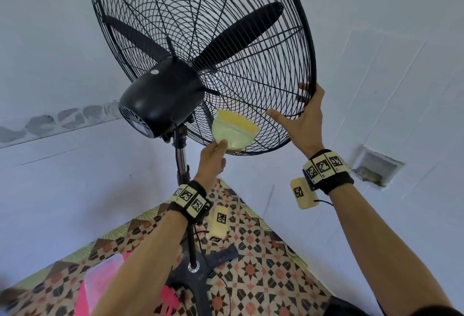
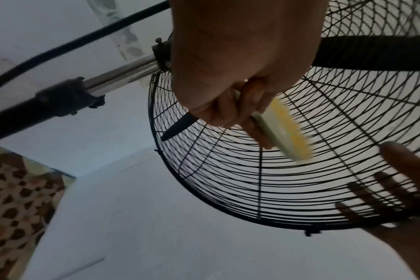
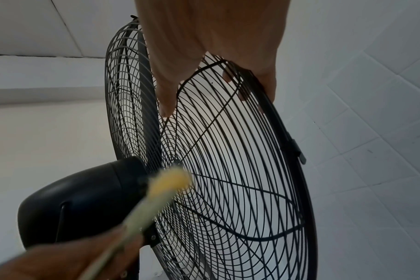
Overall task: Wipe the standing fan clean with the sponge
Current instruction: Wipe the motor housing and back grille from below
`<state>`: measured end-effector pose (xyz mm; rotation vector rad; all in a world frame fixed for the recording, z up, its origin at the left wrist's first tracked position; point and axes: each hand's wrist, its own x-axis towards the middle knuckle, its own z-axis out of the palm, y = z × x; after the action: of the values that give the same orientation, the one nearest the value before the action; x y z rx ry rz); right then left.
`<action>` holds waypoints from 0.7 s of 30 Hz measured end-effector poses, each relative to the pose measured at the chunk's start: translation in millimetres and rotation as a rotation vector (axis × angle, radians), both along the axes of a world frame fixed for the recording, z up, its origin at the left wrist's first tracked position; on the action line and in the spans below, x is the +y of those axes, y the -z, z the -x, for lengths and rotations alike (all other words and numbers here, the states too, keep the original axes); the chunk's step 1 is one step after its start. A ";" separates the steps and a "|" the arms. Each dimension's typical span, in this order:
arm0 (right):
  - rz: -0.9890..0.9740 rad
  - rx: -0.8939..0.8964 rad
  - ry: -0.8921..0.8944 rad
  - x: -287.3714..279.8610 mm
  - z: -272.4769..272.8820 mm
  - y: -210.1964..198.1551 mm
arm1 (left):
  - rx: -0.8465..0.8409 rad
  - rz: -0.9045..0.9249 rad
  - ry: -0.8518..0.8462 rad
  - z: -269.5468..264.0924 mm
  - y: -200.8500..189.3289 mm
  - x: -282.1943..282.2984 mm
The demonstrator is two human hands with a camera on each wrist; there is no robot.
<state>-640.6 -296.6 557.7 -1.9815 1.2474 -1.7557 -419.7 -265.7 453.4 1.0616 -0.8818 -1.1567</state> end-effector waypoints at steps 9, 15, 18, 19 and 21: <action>-0.010 -0.001 -0.004 -2.9 2.9 -0.7 | -0.114 -0.005 0.017 1.0 5.1 -14.6; 0.014 0.020 -0.012 -3.9 -1.1 -3.0 | 0.027 0.098 0.047 1.9 -10.1 -8.5; 0.006 0.015 -0.009 -2.8 0.1 -4.0 | -0.041 0.052 0.039 7.2 -0.2 -15.3; -0.006 0.002 -0.009 -2.0 0.6 -4.9 | -0.083 -0.001 0.021 6.9 6.5 -15.8; -0.036 -0.029 -0.015 -0.1 1.1 -4.7 | -0.126 -0.064 -0.009 3.6 19.2 -13.9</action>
<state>-641.7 -296.7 562.4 -1.9338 1.2432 -1.7360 -423.3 -279.6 434.1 1.2001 -0.9424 -1.1258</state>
